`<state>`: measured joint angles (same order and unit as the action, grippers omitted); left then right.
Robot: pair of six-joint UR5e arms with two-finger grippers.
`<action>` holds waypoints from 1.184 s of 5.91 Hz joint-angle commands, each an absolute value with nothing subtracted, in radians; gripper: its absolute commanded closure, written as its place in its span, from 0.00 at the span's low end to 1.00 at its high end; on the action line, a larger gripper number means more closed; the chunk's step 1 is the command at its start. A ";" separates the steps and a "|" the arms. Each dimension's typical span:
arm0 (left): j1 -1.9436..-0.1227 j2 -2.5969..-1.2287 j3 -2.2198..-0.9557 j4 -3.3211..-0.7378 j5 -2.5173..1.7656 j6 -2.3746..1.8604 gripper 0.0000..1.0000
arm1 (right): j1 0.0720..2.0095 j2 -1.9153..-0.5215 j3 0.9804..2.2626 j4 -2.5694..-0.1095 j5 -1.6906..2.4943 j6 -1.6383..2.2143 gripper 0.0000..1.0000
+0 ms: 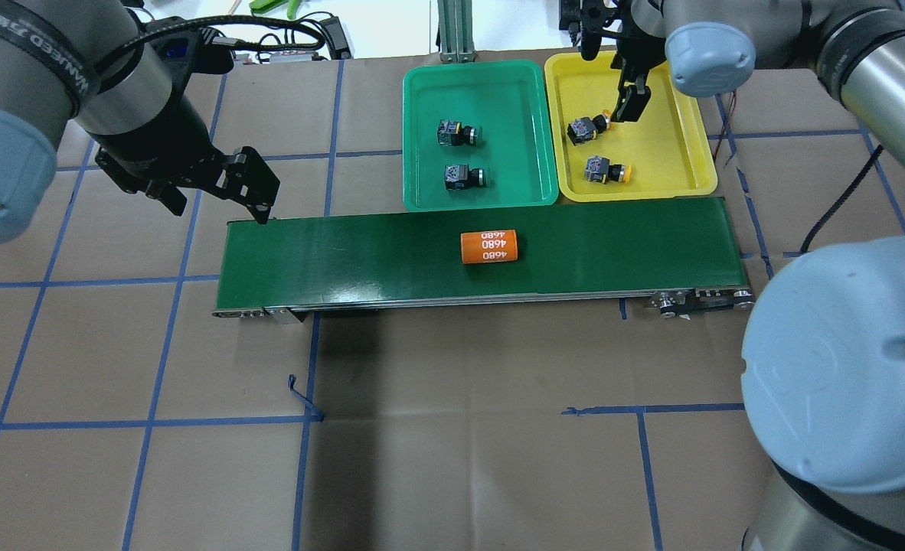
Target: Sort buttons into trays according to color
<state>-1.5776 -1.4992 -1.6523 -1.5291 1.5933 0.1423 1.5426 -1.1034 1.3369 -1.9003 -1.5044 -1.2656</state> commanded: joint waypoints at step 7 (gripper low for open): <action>-1.578 -1.493 -1.651 -1.536 1.597 0.141 0.01 | 1.551 -1.543 1.425 -1.457 -1.585 0.030 0.00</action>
